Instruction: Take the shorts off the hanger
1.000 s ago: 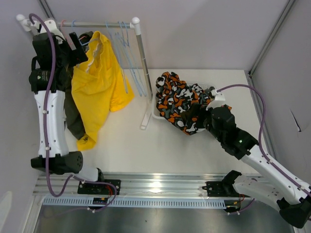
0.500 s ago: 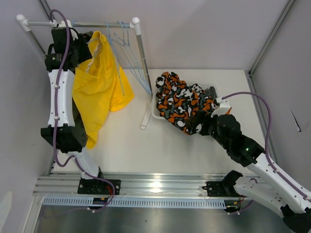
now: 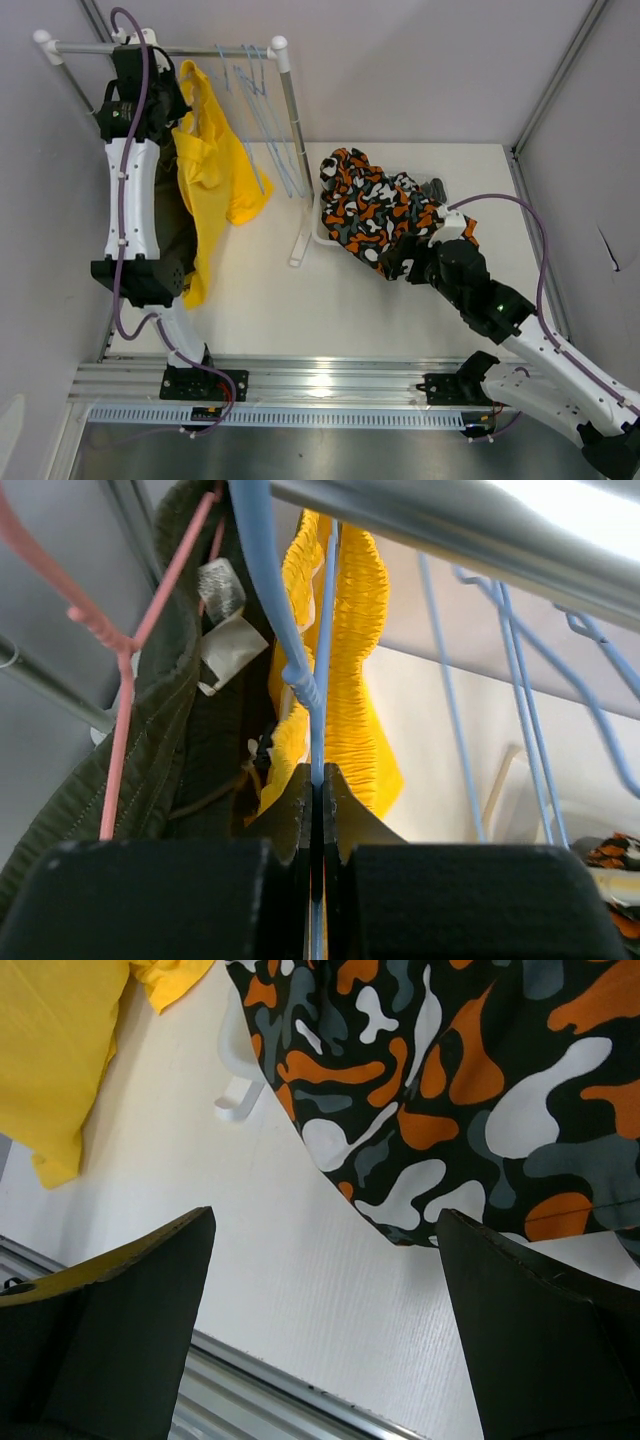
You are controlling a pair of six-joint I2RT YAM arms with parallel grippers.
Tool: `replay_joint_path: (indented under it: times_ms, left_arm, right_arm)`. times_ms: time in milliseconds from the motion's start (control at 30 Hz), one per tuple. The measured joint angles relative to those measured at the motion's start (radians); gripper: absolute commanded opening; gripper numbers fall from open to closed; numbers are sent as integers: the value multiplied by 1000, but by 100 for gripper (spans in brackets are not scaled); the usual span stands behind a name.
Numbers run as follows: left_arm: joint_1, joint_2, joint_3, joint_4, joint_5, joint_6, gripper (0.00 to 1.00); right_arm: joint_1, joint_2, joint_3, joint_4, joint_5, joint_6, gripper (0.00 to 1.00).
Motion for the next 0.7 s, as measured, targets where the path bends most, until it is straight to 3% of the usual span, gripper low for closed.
replay_joint_path:
  times_ms: [267,500,700]
  left_arm:
    - [-99,-35,58,-33,-15,0,0]
    - [-112,-187,-18,-30,-16,-1,0]
    - [-126,-323,-130,-23,-13,-2,0]
  right_arm:
    - [100,120,98,68,-47,-41,99]
    - [415,487,571,208,-35,-132,100]
    - [522,852,940,294,-26,-182,99]
